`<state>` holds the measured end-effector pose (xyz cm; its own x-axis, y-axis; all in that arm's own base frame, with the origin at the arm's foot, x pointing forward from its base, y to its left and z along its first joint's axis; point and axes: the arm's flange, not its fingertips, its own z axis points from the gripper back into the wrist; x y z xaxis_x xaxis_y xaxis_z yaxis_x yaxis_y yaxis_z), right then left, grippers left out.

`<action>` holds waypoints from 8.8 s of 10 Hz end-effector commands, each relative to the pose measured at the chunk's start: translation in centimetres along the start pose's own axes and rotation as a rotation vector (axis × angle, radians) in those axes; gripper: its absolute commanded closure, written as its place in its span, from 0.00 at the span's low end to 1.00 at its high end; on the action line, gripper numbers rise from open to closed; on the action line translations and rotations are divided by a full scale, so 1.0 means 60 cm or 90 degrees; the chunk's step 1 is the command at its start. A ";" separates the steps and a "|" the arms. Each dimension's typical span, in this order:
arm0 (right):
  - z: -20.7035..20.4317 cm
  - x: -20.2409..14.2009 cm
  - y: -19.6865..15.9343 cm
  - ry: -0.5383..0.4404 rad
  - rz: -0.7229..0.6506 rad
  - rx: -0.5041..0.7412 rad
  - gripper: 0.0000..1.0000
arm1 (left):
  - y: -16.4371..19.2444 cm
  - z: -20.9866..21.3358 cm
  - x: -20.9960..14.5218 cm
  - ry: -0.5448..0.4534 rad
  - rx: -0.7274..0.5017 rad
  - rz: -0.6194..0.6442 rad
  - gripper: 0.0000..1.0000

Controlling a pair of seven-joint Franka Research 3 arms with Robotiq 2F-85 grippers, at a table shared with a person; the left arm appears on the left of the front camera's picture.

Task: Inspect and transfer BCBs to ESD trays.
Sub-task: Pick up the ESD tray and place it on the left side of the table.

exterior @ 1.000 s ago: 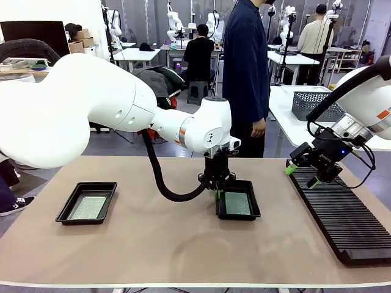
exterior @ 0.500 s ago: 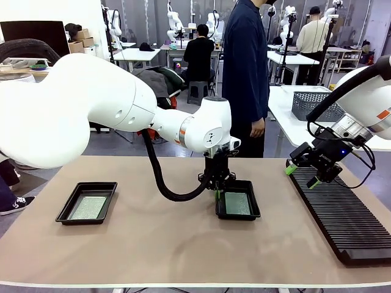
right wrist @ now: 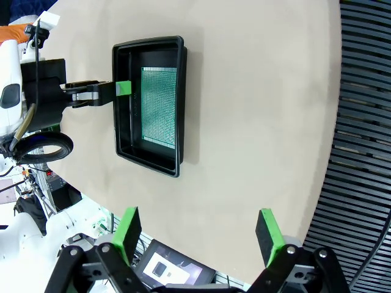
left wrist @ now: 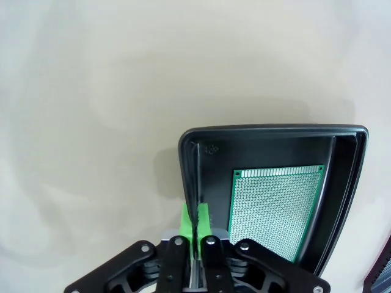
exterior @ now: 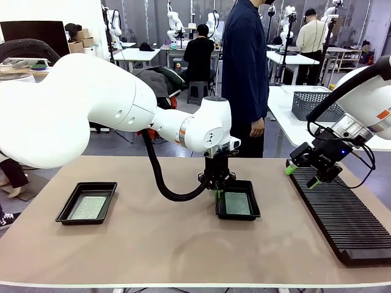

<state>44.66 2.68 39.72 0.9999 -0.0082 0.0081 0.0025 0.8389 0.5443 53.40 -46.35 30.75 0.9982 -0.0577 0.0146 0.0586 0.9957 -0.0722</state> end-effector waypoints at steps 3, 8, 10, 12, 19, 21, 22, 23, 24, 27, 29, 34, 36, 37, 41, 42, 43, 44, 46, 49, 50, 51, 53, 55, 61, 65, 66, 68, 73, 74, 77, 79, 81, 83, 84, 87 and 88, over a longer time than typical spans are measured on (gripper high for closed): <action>0.001 0.001 0.003 -0.004 -0.013 -0.013 0.00 | 0.038 0.026 -0.026 -0.028 -0.065 -0.009 0.97; 0.001 0.001 0.003 -0.004 -0.013 -0.013 0.00 | 0.117 0.035 -0.041 -0.039 -0.184 -0.025 0.97; 0.001 0.001 0.003 -0.004 -0.013 -0.013 0.00 | 0.151 0.037 -0.052 -0.043 -0.218 -0.023 0.97; 0.001 0.001 0.003 -0.004 -0.013 -0.013 0.00 | 0.195 0.055 -0.082 -0.052 -0.220 0.000 0.97; 0.001 0.001 0.003 -0.004 -0.013 -0.013 0.00 | 0.398 0.087 -0.148 -0.072 -0.175 0.021 0.97; 0.001 0.001 0.003 -0.004 -0.013 -0.013 0.00 | 0.458 0.090 -0.152 -0.068 -0.172 0.028 0.97; 0.001 0.001 0.003 -0.004 -0.013 -0.013 0.00 | 0.485 0.093 -0.151 -0.068 -0.165 0.031 0.97; 0.001 0.001 0.003 -0.004 -0.013 -0.013 0.00 | 0.509 0.099 -0.144 -0.070 -0.158 0.026 0.97; 0.001 0.001 0.003 -0.004 -0.013 -0.013 0.00 | 0.526 0.101 -0.136 -0.066 -0.151 0.018 0.97; 0.001 0.001 0.003 -0.004 -0.013 -0.013 0.00 | 0.575 0.098 -0.123 -0.052 -0.139 0.014 0.97; 0.001 0.001 0.003 -0.004 -0.013 -0.013 0.00 | 0.593 0.089 -0.121 -0.051 -0.144 0.019 0.97; 0.001 0.001 0.003 -0.004 -0.013 -0.013 0.00 | 0.594 0.059 -0.106 -0.043 -0.144 0.022 0.97; 0.001 0.001 0.003 -0.004 -0.013 -0.013 0.00 | 0.590 0.051 -0.101 -0.039 -0.142 0.024 0.97; 0.001 0.001 0.003 -0.004 -0.013 -0.013 0.00 | 0.587 0.049 -0.099 -0.037 -0.141 0.027 0.97; 0.001 0.001 0.003 -0.004 -0.013 -0.013 0.00 | 0.581 0.038 -0.093 -0.030 -0.138 0.031 0.97; 0.001 0.001 0.003 -0.004 -0.013 -0.013 0.00 | 0.579 0.036 -0.093 -0.030 -0.135 0.033 0.97; 0.001 0.001 0.003 -0.004 -0.013 -0.013 0.00 | 0.576 0.035 -0.093 -0.031 -0.131 0.034 0.97; 0.001 0.001 0.003 -0.004 -0.013 -0.013 0.00 | 0.575 0.035 -0.092 -0.031 -0.130 0.033 0.97; 0.001 0.001 0.003 -0.004 -0.013 -0.013 0.00 | 0.579 0.036 -0.099 -0.022 -0.140 0.035 0.97; 0.001 0.001 0.003 -0.004 -0.013 -0.013 0.00 | 0.579 0.036 -0.099 -0.022 -0.140 0.035 0.97; 0.001 0.001 0.003 -0.004 -0.013 -0.013 0.00 | 0.579 0.036 -0.099 -0.022 -0.140 0.035 0.97; 0.001 0.001 0.003 -0.004 -0.013 -0.013 0.00 | 0.579 0.036 -0.099 -0.022 -0.140 0.035 0.97; 0.001 0.001 0.003 -0.004 -0.013 -0.013 0.00 | 0.579 0.036 -0.099 -0.022 -0.140 0.035 0.97; 0.001 0.001 0.003 -0.004 -0.013 -0.013 0.00 | 0.576 0.035 -0.098 -0.022 -0.140 0.034 0.97; 0.001 0.001 0.003 -0.004 -0.013 -0.013 0.00 | 0.566 0.057 -0.109 -0.032 -0.101 0.039 0.64; 0.001 0.001 0.003 -0.004 -0.013 -0.013 0.00 | 0.548 0.118 -0.140 -0.050 -0.094 0.011 0.32; 0.001 0.001 0.003 -0.004 -0.013 -0.013 0.00 | 0.543 0.147 -0.155 -0.055 -0.073 0.007 0.19; 0.001 0.001 0.003 -0.004 -0.013 -0.013 0.00 | 0.539 0.197 -0.177 -0.059 -0.031 0.023 0.02; 0.001 0.001 0.003 -0.004 -0.013 -0.013 0.00 | 0.522 0.261 -0.211 -0.051 0.022 0.014 0.00; 0.001 0.001 0.003 -0.004 -0.013 -0.013 0.00 | 0.518 0.268 -0.215 -0.048 0.025 0.015 0.00; 0.001 0.001 0.003 -0.004 -0.013 -0.013 0.00 | 0.518 0.265 -0.213 -0.053 0.002 0.004 0.00; 0.001 0.001 0.003 -0.004 -0.013 -0.013 0.00 | 0.518 0.265 -0.213 -0.053 0.002 0.004 0.00; 0.001 0.001 0.003 -0.004 -0.013 -0.013 0.00 | 0.518 0.265 -0.213 -0.053 0.002 0.004 0.00; 0.001 0.001 0.003 -0.004 -0.013 -0.013 0.00 | 0.518 0.265 -0.213 -0.053 0.002 0.004 0.00; 0.001 0.001 0.003 -0.004 -0.013 -0.013 0.00 | 0.518 0.265 -0.213 -0.053 0.002 0.004 0.00; 0.001 0.001 0.003 -0.004 -0.013 -0.013 0.00 | 0.518 0.265 -0.213 -0.053 0.002 0.004 0.00; 0.001 0.001 0.003 -0.004 -0.013 -0.013 0.00 | 0.518 0.265 -0.213 -0.053 0.002 0.004 0.00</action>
<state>44.68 2.64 39.73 0.9999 -0.0091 0.0083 0.0032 0.8389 0.5442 42.22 -13.56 44.37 0.9941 -0.0411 0.1000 0.0483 0.9963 -0.0705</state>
